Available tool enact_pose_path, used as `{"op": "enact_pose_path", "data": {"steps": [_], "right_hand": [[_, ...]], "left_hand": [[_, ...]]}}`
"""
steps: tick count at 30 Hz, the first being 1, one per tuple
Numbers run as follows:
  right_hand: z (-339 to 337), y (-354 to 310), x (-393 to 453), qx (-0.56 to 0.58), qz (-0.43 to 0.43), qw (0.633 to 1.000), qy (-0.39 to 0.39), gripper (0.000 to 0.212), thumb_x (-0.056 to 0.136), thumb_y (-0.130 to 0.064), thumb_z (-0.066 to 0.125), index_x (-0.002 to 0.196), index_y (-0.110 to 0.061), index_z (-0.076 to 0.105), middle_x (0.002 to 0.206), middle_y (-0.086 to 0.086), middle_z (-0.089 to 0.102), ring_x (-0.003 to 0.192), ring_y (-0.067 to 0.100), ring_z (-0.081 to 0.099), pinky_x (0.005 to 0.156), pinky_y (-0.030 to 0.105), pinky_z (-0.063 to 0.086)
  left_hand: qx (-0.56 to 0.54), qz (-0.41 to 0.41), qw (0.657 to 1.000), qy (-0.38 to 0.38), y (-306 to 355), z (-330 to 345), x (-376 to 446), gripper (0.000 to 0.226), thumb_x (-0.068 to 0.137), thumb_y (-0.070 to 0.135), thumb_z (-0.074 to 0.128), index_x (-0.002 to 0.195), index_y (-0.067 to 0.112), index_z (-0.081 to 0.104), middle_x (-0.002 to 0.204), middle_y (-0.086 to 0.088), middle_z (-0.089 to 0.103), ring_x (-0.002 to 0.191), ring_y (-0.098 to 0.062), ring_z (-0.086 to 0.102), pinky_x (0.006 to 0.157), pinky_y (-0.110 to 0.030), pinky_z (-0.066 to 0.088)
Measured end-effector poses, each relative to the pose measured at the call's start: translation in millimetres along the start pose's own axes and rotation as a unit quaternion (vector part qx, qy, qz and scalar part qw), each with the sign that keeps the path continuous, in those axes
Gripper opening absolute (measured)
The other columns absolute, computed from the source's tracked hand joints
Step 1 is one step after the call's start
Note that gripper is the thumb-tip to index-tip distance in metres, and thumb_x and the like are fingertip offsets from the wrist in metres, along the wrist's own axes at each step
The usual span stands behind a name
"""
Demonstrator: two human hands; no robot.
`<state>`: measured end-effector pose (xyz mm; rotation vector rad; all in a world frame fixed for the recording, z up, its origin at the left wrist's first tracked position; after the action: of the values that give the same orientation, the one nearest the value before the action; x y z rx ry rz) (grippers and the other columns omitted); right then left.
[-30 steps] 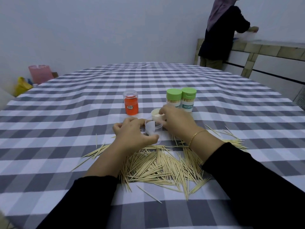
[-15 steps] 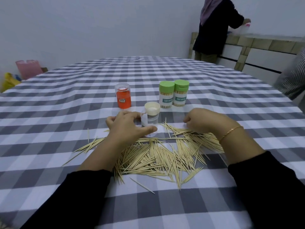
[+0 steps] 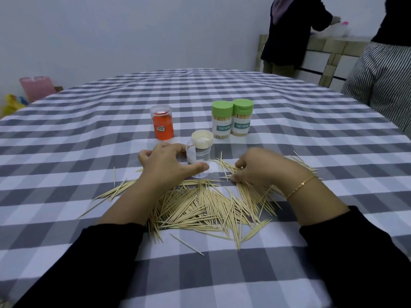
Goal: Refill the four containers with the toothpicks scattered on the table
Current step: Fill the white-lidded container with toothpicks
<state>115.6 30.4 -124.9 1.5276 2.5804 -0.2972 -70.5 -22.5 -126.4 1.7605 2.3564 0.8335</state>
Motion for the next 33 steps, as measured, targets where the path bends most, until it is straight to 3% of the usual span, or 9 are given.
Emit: {"op": "enact_pose_path", "data": {"steps": [6, 11, 14, 17, 22, 26, 28, 33], "right_hand": [[2, 0, 17, 0.040, 0.028, 0.996, 0.073, 0.026, 0.089, -0.036, 0.060, 0.102, -0.016, 0.070, 0.095, 0.005, 0.067, 0.088, 0.024, 0.060, 0.072, 0.030, 0.049], [-5, -8, 14, -0.037, 0.025, 0.992, 0.115, 0.018, 0.092, -0.014, 0.051, 0.104, -0.009, 0.064, 0.096, 0.009, 0.062, 0.090, 0.028, 0.057, 0.072, 0.030, 0.039], [-12, -21, 1, -0.112, -0.004, 0.983, 0.145, 0.018, 0.089, -0.005, 0.049, 0.103, -0.010, 0.059, 0.108, 0.010, 0.062, 0.102, 0.030, 0.057, 0.081, 0.033, 0.038], [-13, -31, -4, -0.158, -0.023, 0.974, 0.161, 0.021, 0.089, -0.006, 0.048, 0.106, -0.011, 0.060, 0.110, 0.009, 0.061, 0.104, 0.029, 0.055, 0.087, 0.035, 0.038], [-12, -32, -5, -0.167, -0.031, 0.969, 0.178, 0.020, 0.090, -0.006, 0.047, 0.105, -0.009, 0.060, 0.110, 0.010, 0.060, 0.103, 0.029, 0.055, 0.081, 0.034, 0.038], [-12, -24, 0, -0.129, -0.030, 0.975, 0.180, 0.020, 0.090, -0.007, 0.048, 0.107, -0.009, 0.060, 0.110, 0.010, 0.058, 0.103, 0.030, 0.055, 0.074, 0.032, 0.032], [-16, -17, 5, -0.094, -0.017, 0.975, 0.201, 0.018, 0.094, -0.013, 0.046, 0.104, -0.013, 0.061, 0.103, 0.006, 0.059, 0.098, 0.028, 0.056, 0.074, 0.032, 0.029], [-22, 4, 8, 0.127, 0.007, 0.976, 0.174, 0.021, 0.099, -0.026, 0.044, 0.102, -0.021, 0.064, 0.092, 0.002, 0.063, 0.089, 0.023, 0.055, 0.083, 0.036, 0.038]], "left_hand": [[-0.013, -0.004, 1.000, -0.010, -4, 3, 0, 0.088, 0.049, 0.091, 0.047, 0.116, 0.037, 0.064, 0.120, 0.012, 0.057, 0.122, -0.010, 0.040, 0.091, -0.035, 0.017], [-0.016, -0.002, 1.000, -0.003, 1, 0, -2, 0.071, 0.060, 0.082, 0.058, 0.114, 0.036, 0.065, 0.117, 0.014, 0.058, 0.120, -0.009, 0.040, 0.091, -0.035, 0.017], [-0.022, 0.003, 1.000, -0.004, 6, -3, -6, 0.068, 0.059, 0.081, 0.058, 0.111, 0.037, 0.066, 0.110, 0.017, 0.057, 0.118, -0.008, 0.040, 0.087, -0.034, 0.017], [-0.032, 0.004, 0.999, -0.011, 6, -5, -7, 0.080, 0.052, 0.085, 0.053, 0.116, 0.039, 0.065, 0.111, 0.018, 0.057, 0.120, -0.007, 0.039, 0.087, -0.034, 0.016], [-0.037, 0.004, 0.999, -0.021, 6, -6, -8, 0.089, 0.050, 0.084, 0.052, 0.126, 0.039, 0.060, 0.119, 0.016, 0.053, 0.125, -0.008, 0.035, 0.089, -0.032, 0.015], [-0.084, 0.011, 0.996, -0.038, 8, -4, -11, 0.069, 0.068, 0.067, 0.068, 0.130, 0.039, 0.056, 0.106, 0.018, 0.060, 0.121, -0.006, 0.040, 0.085, -0.027, 0.011], [-0.116, 0.005, 0.992, -0.049, 8, -2, -12, 0.076, 0.068, 0.065, 0.069, 0.136, 0.036, 0.053, 0.112, 0.015, 0.067, 0.128, -0.007, 0.039, 0.079, -0.020, 0.009], [-0.171, -0.005, 0.984, -0.057, 4, 1, -10, 0.082, 0.063, 0.065, 0.070, 0.137, 0.033, 0.053, 0.117, 0.009, 0.069, 0.130, -0.005, 0.043, 0.079, -0.010, 0.006]]}}
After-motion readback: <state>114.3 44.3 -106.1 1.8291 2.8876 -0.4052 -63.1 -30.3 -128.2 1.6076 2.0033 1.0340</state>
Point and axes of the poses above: each hand's wrist, its own x-axis towards the middle knuckle, its own z-axis out of the palm, y = z × x, the point moved 9 cm from there along x, towards the middle knuckle
